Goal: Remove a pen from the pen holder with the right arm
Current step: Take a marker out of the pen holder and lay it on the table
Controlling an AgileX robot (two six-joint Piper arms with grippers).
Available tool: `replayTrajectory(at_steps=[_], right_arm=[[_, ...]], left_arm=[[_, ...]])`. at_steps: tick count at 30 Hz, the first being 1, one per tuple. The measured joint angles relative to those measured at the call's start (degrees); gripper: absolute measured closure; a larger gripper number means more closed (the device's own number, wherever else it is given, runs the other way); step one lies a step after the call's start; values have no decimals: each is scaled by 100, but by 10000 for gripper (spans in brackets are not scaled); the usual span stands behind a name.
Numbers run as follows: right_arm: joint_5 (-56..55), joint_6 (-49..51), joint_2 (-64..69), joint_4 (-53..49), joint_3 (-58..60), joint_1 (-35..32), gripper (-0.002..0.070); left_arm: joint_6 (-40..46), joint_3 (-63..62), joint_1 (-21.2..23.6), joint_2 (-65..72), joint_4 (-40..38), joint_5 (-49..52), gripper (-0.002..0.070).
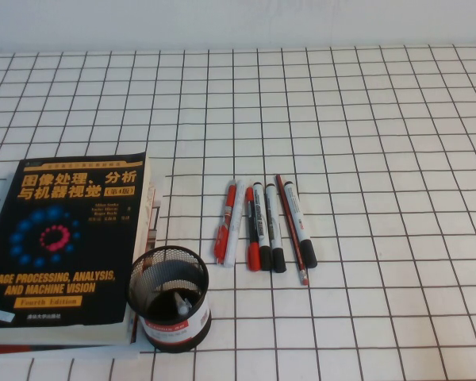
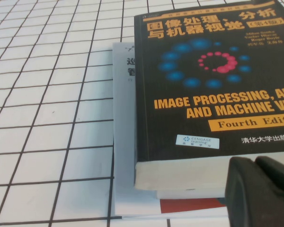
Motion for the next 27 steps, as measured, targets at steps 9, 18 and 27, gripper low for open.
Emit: replayTrajectory(at_steps=[9, 18, 27], right_arm=[[-23, -12, 0, 521, 0, 0, 692], [1516, -354, 1168, 427, -1273, 0, 692], [3048, -1172, 3661, 228, -2871, 0, 692]], left_arm=[[0, 0, 0, 0, 0, 0, 679], [0, 0, 0, 0, 0, 0, 679], [0, 0, 0, 0, 0, 0, 679]])
